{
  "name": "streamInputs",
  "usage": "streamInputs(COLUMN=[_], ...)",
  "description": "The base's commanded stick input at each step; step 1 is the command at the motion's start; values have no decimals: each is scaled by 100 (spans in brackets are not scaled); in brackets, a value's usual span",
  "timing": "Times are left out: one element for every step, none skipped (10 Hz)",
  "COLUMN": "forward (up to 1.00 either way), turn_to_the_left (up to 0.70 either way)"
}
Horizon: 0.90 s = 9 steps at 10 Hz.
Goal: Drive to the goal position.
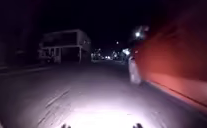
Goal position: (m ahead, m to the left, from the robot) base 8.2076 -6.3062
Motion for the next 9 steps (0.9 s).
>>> streamInputs(forward=[45,45,45,45,45,45,45,45,45], turn_to_the_left=[0,0,0,0,0,0,0,0,0])
